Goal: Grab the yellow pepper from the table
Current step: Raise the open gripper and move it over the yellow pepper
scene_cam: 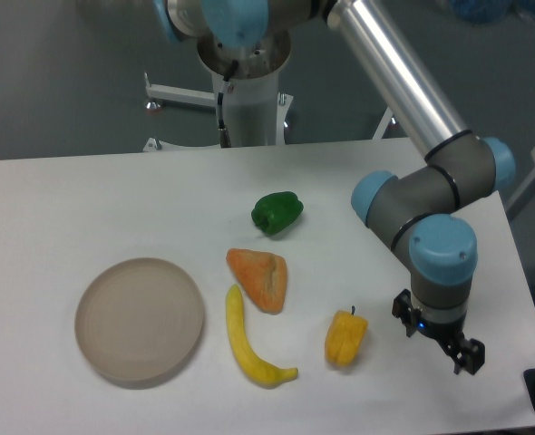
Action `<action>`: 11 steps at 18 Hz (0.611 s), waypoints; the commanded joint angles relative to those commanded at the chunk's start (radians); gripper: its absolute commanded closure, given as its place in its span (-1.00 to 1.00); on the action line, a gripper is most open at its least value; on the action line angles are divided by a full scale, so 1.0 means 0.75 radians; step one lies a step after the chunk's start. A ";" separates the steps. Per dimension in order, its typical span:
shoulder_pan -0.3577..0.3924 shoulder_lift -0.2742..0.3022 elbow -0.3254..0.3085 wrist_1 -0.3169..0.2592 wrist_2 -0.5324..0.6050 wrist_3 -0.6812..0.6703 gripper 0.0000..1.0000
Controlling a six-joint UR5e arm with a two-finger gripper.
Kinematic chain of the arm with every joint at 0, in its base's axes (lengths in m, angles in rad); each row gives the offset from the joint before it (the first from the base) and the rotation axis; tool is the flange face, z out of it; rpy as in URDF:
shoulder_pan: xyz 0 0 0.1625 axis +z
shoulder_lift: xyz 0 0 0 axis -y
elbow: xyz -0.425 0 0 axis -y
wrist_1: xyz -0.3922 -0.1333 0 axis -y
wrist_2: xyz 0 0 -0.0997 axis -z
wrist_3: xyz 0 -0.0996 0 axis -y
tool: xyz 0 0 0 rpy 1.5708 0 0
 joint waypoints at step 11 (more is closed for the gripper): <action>-0.010 0.094 -0.129 -0.140 -0.203 -0.352 -1.00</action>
